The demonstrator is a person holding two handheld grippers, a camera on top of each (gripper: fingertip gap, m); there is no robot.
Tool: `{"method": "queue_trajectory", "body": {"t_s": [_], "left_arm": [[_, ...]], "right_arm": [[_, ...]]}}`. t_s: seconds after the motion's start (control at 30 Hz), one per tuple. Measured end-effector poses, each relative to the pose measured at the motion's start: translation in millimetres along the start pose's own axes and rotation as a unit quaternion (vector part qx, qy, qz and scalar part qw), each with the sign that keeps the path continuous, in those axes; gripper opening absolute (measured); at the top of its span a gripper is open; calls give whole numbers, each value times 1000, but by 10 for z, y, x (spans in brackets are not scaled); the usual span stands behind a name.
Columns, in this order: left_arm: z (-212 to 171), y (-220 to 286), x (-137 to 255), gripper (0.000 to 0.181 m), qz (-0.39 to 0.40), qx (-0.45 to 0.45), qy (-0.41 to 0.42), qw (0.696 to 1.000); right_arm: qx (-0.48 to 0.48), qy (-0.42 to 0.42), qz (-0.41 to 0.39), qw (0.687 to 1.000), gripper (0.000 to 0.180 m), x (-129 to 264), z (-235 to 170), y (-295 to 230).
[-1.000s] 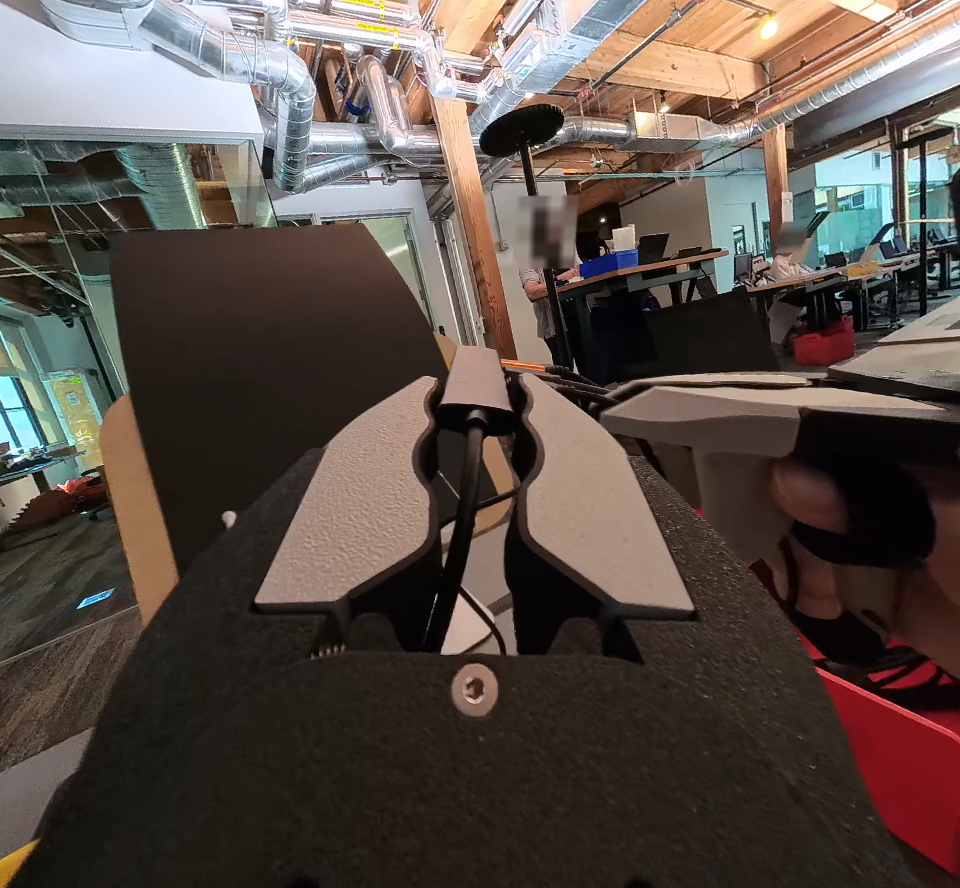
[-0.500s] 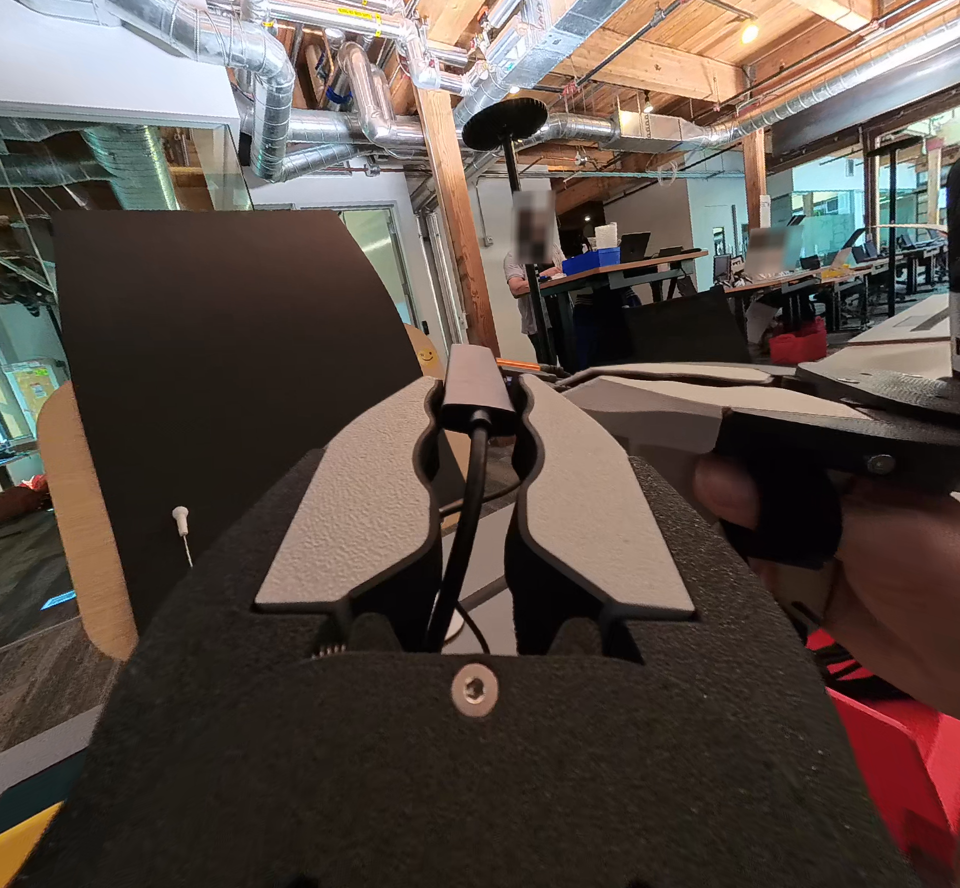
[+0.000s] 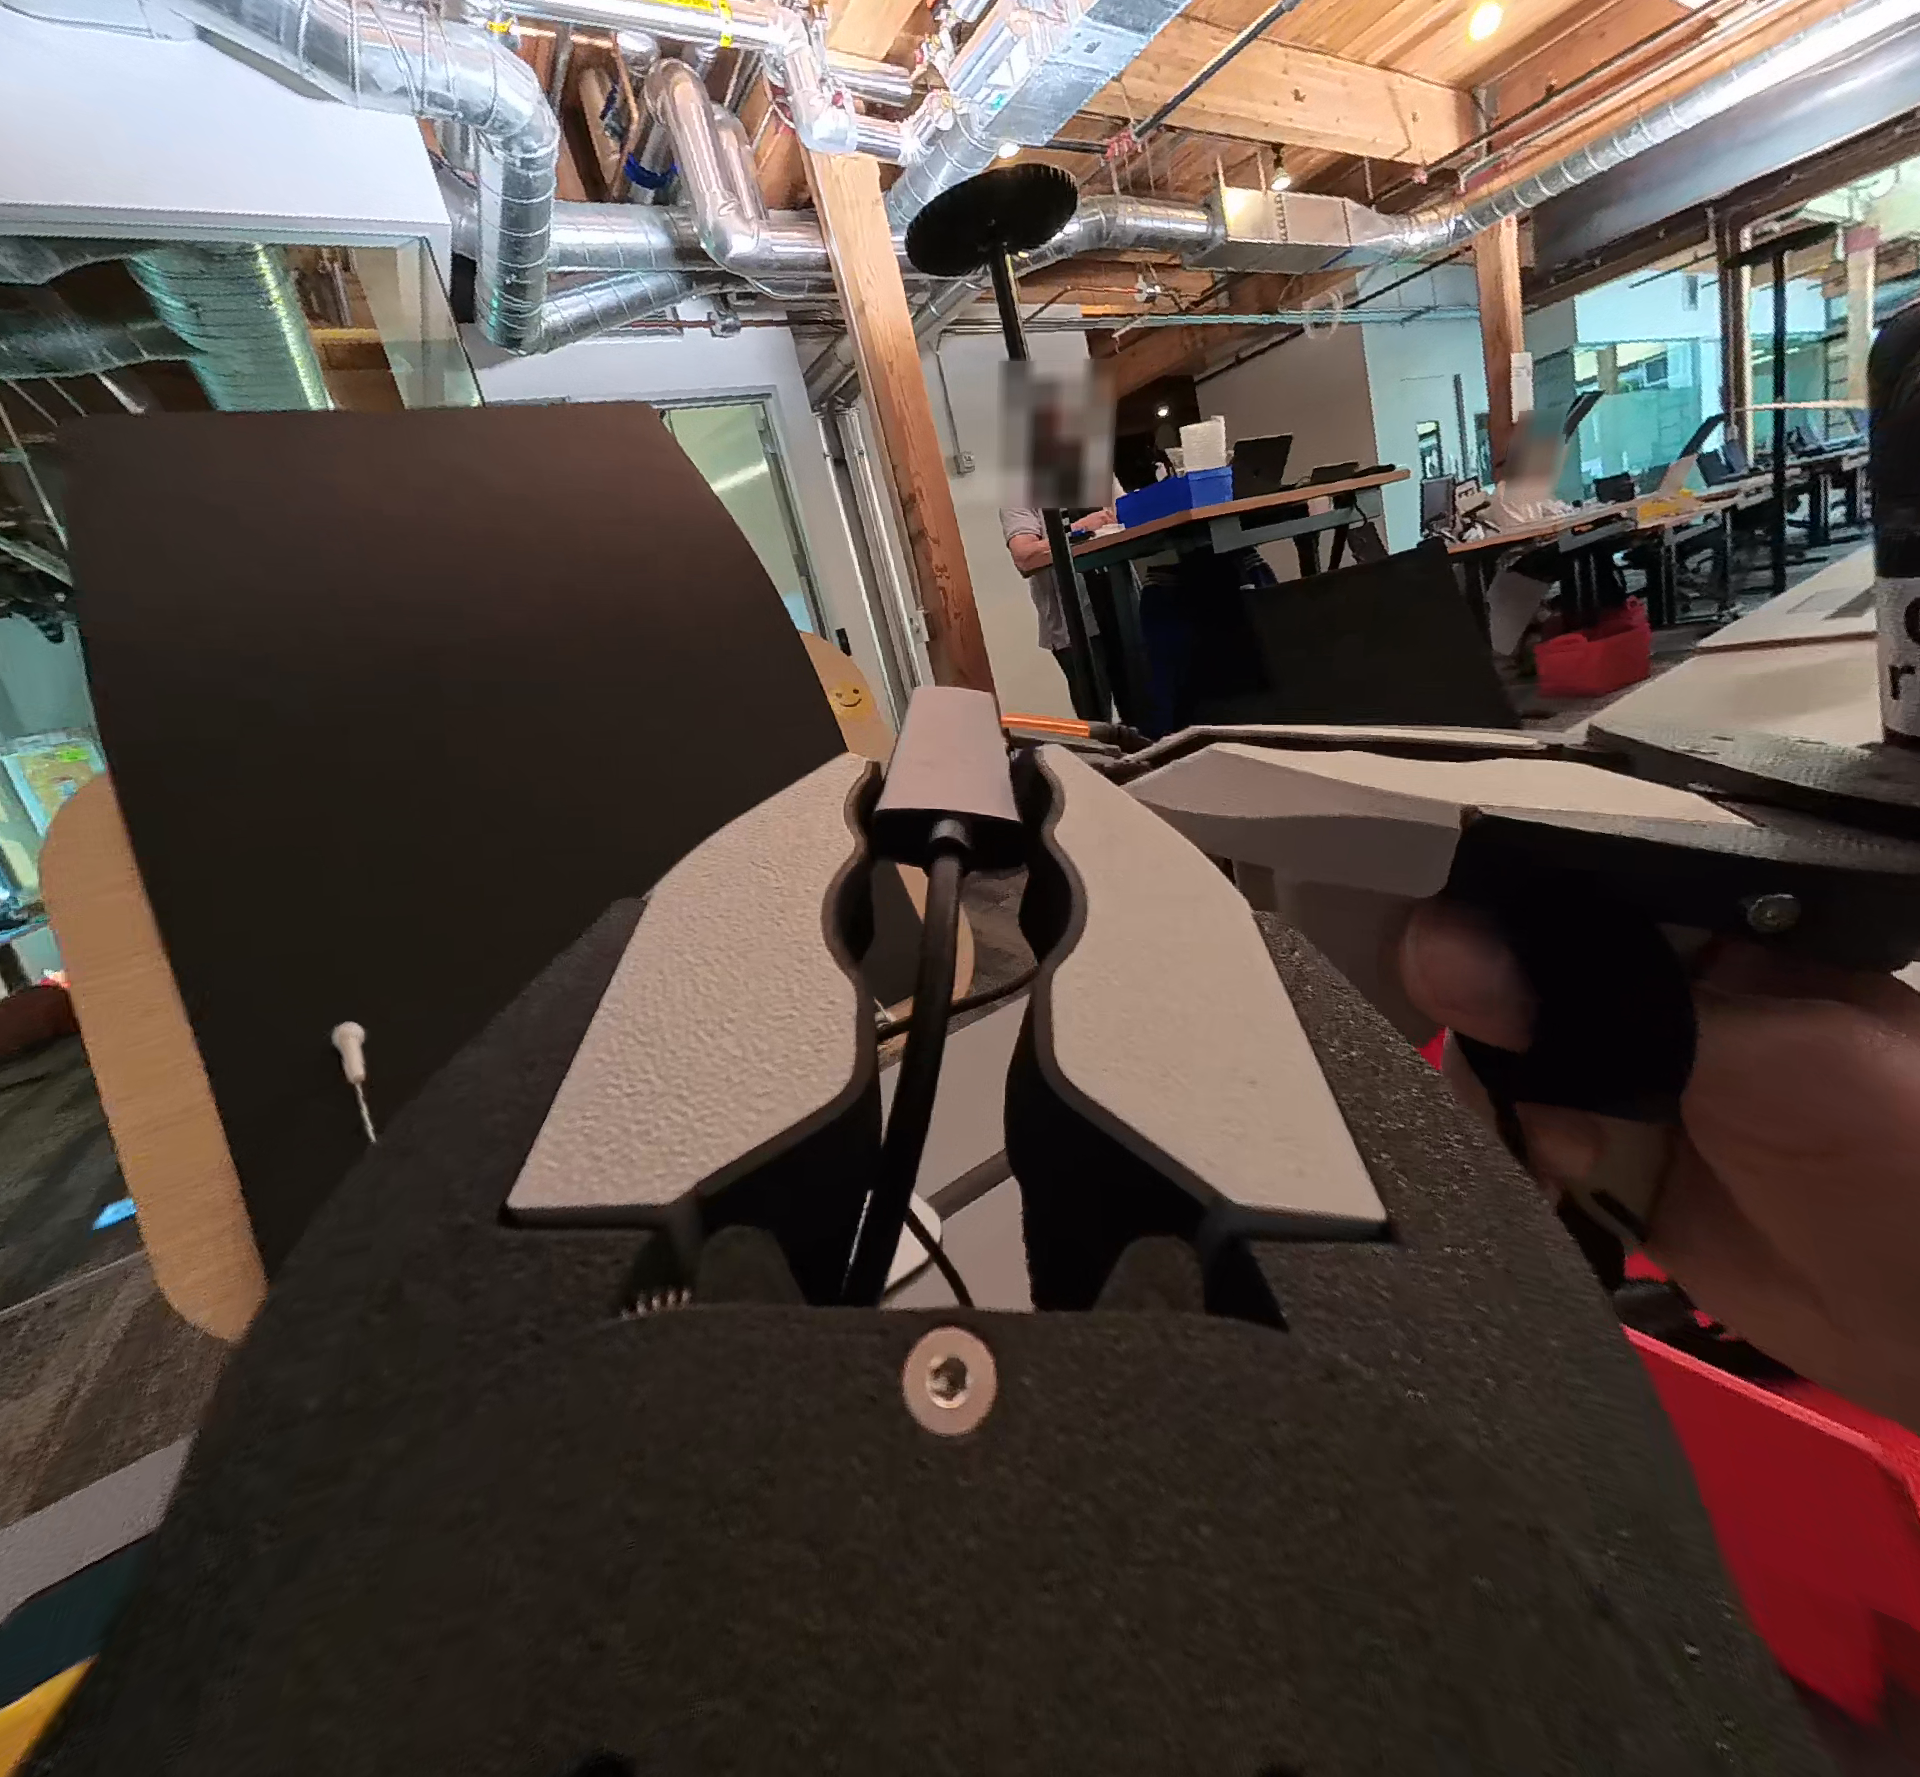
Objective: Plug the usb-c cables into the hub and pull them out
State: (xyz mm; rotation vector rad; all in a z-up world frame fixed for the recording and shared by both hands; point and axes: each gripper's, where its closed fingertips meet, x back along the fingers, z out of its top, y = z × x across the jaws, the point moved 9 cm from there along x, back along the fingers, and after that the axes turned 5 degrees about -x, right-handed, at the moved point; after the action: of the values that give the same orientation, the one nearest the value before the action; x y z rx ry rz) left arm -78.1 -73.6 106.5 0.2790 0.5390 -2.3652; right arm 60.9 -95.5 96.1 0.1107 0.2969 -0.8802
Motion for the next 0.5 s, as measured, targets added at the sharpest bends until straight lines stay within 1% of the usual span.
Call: {"method": "queue_trajectory", "body": {"t_s": [0.07, 0.13, 0.17, 0.23, 0.33, 0.4, 0.5], "left_arm": [[-36, -10, -35, 24, -2, 14, 4, 1000], [-59, -21, -50, 24, -2, -4, 2, 1000], [-63, -19, -53, 24, 0, -8, 1, 1000], [-88, -13, -78, 24, -1, 2, -1, 1000], [-135, -2, -104, 24, -1, 19, -1, 1000], [-125, 19, -110, 24, -4, 13, 2, 1000], [-92, 67, -110, 24, 0, 1, 6, 1000]], "right_arm": [[-17, -11, 16, 1000, 6, -9, 16, 61], [-55, -32, 30, 998, 6, -34, 34, 105], [-66, -31, 32, 997, 7, -31, 38, 120], [-75, -20, 23, 997, 14, -32, 23, 125], [-43, -17, -9, 999, 14, -28, -3, 113], [-22, -10, -23, 999, 11, -5, 17, 104], [12, -8, -36, 999, 12, 12, 43, 82]]}}
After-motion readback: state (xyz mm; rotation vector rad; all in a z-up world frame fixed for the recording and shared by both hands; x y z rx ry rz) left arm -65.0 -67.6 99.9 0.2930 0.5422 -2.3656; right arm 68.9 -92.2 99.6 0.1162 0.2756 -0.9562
